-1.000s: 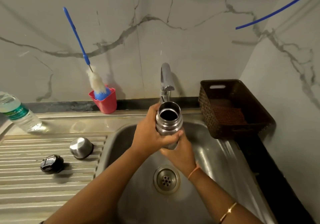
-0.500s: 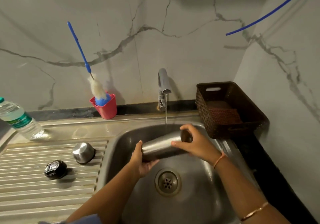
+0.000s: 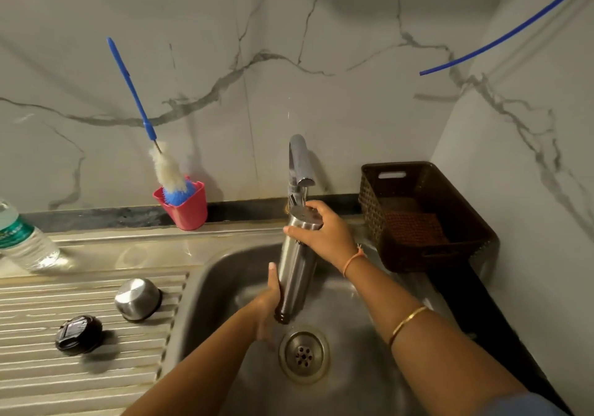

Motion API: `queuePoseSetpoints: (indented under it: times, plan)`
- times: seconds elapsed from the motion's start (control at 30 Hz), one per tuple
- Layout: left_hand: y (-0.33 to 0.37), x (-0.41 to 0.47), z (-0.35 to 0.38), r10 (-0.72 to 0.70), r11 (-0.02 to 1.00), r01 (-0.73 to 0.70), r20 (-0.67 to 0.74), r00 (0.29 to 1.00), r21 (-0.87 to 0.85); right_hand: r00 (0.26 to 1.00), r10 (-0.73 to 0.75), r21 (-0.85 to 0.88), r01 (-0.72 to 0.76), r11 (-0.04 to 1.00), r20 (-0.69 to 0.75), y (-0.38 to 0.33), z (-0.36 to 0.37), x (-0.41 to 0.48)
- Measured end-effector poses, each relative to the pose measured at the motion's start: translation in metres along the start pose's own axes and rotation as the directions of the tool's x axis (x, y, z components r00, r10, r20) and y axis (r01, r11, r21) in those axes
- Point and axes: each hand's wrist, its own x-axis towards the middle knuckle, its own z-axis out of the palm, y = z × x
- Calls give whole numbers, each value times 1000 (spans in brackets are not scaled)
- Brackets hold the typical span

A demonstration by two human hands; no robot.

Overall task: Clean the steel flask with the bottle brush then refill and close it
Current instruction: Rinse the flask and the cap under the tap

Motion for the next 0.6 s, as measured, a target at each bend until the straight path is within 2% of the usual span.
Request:
queuePoseSetpoints:
  times: [0.07,0.1,0.17,0.2,0.3,0.4,0.5,0.6]
  plan:
    - [3,-5,0,286,924,-275,-2,958,265,999,38,-12,-38,999,-1,-4,-3,14]
    - [5,-7,1,439,833,-420,30,898,360,999,43,-27,-43,999,-2,-6,-4,19]
    - [11,-9,0,628,676,-591,75,774,441,998,54,-14,-55,998,-13,-9,-3,28]
    - [14,-8,-1,672,648,-634,73,737,422,997,70,43,-69,997,-30,-10,-1,31]
    - [21,-10,4,764,608,-733,25,644,304,988,121,307,-86,948,-97,-14,11,32]
    - [18,-11,13,799,598,-792,-6,602,121,983,75,405,-1,914,-168,-17,29,22]
    - [17,-17,16,771,636,-772,-45,635,-5,996,-9,455,47,889,-87,-5,38,11]
    - [20,-20,17,744,661,-742,-34,668,-112,998,-35,422,53,905,-49,11,45,-5]
